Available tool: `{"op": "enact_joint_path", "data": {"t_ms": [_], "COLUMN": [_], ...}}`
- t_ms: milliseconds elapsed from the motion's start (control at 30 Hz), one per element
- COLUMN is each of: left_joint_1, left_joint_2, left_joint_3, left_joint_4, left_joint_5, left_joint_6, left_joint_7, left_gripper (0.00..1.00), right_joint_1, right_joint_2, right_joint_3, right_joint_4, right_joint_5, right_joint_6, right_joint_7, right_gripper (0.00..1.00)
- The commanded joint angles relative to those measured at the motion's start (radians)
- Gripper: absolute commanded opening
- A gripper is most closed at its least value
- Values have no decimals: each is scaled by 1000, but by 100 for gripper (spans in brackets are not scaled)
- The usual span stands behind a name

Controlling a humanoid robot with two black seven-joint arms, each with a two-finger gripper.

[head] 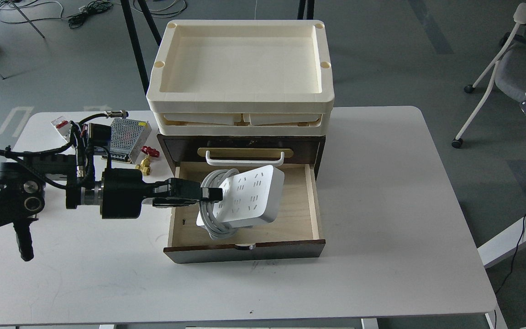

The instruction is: Put charging cable into cabinet

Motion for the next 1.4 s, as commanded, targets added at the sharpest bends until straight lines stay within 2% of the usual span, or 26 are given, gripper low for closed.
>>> {"op": "enact_joint_path", "data": {"t_ms": [0,433,867,1000,1133,1300,1367], "left_joint_1": [0,31,78,94,101,103,103], "left_joint_2": [-44,-160,-239,-271,-286,-288,-286], "left_joint_3": [-1,15,18,16,15,1,-4], "left_joint_4": [52,213,354,394,414,411,404], "left_joint_5": [0,71,80,104,106,94,84], "left_joint_6": [3,43,43,45,45,28,22], "left_joint_7": [0,0,0,0,0,0,0], "left_gripper": [0,0,0,3,15,47,80], "right_joint_1": [-2,-17,-19,-23,-25,-25,-25], "right_joint_2": [1,-1,-2,-5,-5,-7,-7], "right_joint_3": [0,0,2,0,2,2,2], "right_joint_4": [-1,-3,-1,2,2,2,2], "right_joint_5": [-1,0,0,0,0,0,0], "right_joint_6": [0,0,0,0,0,0,0], "right_joint_7": [-1,1,1,1,1,1,1], "right_gripper": [100,100,100,100,100,100,100]}}
